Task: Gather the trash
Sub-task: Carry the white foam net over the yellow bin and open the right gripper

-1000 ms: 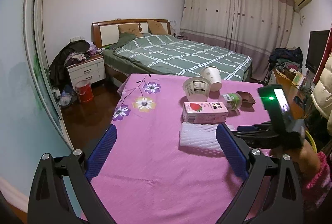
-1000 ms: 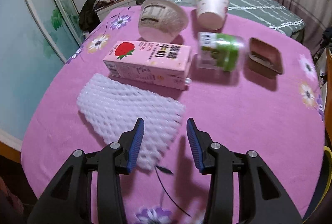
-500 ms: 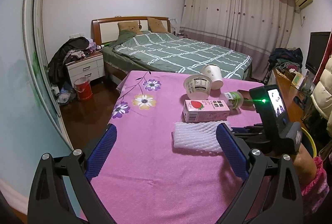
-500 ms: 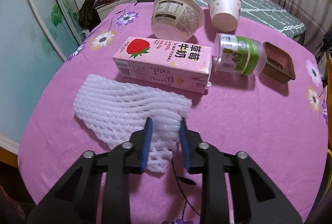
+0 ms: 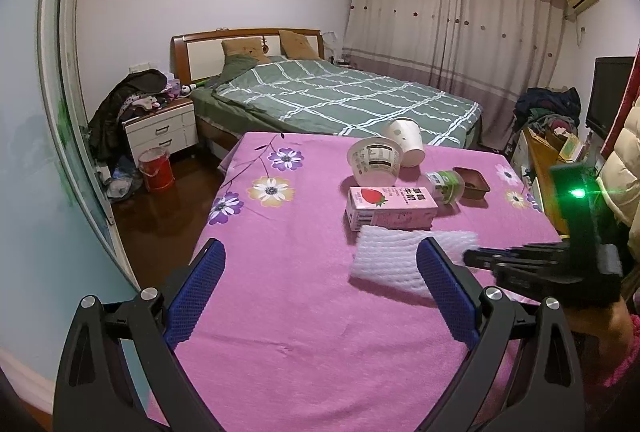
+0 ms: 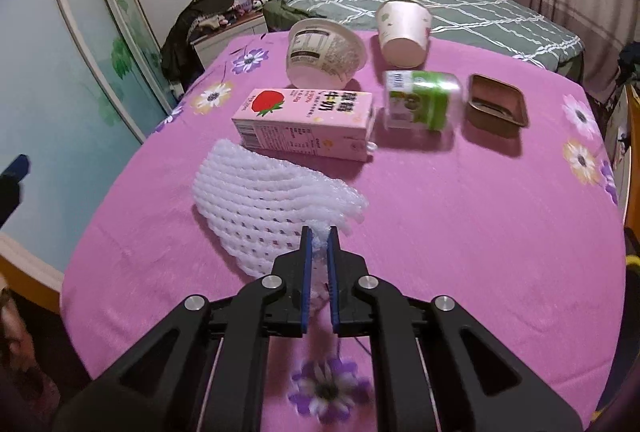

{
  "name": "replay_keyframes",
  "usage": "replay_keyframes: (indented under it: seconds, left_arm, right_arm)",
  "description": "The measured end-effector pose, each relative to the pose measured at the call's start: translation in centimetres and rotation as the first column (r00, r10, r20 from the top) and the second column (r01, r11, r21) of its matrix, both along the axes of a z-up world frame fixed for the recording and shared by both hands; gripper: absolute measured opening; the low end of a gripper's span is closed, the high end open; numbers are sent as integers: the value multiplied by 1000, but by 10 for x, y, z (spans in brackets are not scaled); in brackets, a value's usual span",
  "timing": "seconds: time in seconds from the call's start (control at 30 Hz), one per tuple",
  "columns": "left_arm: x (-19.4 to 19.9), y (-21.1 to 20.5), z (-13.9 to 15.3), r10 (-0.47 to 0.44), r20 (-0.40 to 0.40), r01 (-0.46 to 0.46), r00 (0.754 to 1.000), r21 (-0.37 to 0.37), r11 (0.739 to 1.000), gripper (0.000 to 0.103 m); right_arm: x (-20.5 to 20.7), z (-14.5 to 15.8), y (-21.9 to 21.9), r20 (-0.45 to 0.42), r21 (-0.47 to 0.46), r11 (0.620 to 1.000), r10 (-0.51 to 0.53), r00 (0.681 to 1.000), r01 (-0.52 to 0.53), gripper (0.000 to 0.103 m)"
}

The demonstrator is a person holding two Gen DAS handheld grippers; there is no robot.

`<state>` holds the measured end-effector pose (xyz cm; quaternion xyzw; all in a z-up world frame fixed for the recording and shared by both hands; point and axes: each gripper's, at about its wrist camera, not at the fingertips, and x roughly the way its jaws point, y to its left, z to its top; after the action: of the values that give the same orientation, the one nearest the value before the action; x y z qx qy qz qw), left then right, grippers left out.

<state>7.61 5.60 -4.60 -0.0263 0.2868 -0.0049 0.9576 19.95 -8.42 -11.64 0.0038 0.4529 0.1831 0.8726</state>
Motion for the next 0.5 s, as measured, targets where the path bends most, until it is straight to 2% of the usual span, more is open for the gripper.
replay_keyframes:
  seconds: [0.27,0.5]
  left_arm:
    - [2,-12,-1,-27,-5,27,1000,3,1000,95]
    - [6,-30,-2,-63,-13,63,998,5,998,95]
  right_arm:
    - [-35,14,-43,27,46,997,-64,998,63,7]
    - [-61,28,-97,67,55,984,-175,982,171,7]
